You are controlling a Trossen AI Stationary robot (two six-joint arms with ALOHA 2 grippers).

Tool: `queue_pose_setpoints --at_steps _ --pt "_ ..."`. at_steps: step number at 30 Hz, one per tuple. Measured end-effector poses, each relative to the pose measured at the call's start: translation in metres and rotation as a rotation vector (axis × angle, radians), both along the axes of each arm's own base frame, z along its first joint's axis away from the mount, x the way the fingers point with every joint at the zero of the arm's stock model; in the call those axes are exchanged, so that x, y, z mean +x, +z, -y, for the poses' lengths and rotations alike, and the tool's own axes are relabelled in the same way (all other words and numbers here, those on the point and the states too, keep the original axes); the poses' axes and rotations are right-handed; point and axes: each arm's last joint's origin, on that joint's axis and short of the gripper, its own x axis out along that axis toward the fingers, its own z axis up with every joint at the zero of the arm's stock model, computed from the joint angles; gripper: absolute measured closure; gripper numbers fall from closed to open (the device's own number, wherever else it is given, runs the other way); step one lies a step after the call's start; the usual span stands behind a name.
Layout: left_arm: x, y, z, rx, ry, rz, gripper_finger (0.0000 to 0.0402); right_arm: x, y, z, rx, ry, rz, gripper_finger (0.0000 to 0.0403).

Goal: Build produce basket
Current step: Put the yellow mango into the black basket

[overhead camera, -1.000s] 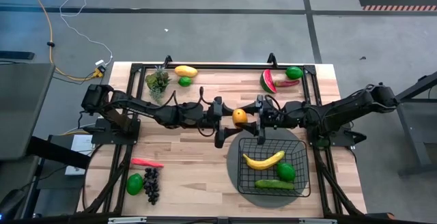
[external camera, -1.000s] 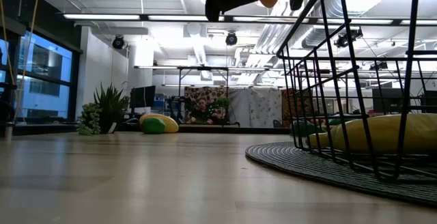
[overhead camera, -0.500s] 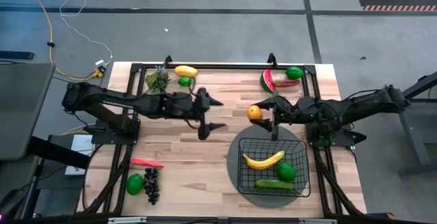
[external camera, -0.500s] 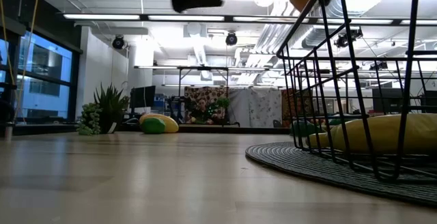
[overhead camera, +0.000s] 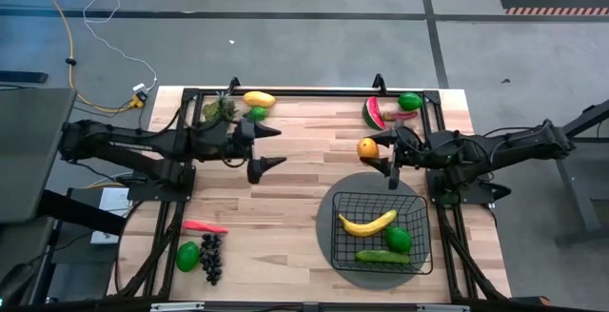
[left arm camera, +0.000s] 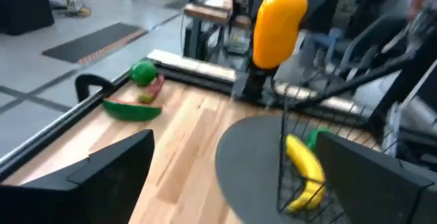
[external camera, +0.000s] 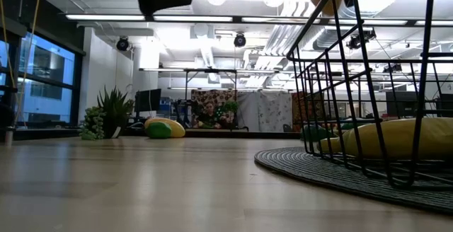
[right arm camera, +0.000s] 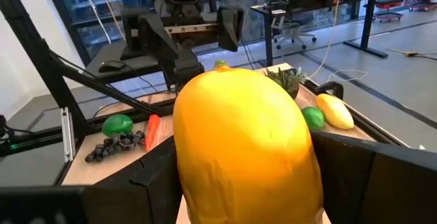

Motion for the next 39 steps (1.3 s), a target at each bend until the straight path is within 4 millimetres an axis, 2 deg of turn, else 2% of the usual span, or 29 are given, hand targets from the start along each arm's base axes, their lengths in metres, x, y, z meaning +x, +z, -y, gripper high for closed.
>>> queue_pose_setpoints --at_steps 8,22,28,31,34,39 --pt "-0.011 -0.001 0.0 -0.06 0.047 0.109 0.0005 0.003 -0.002 0.0 0.001 0.0 -0.01 0.0166" --pt "-0.008 -0.006 0.0 -0.026 0.037 0.071 0.0005 0.003 -0.002 -0.001 0.027 0.008 -0.002 0.0166" --pt "-0.007 -0.005 0.001 -0.027 0.009 0.077 0.0005 0.006 0.008 -0.005 0.148 0.084 0.016 0.0166" --pt "-0.007 -0.005 0.001 -0.027 0.013 0.075 0.0005 0.013 0.019 -0.015 0.207 0.204 -0.048 0.0166" --pt "-0.007 -0.005 0.001 -0.027 0.014 0.073 0.0005 0.021 0.022 -0.03 0.279 0.322 -0.216 0.0166" --pt "-0.007 -0.005 0.001 -0.027 0.015 0.073 0.0005 0.031 0.003 -0.06 0.443 0.457 -0.537 0.0166"
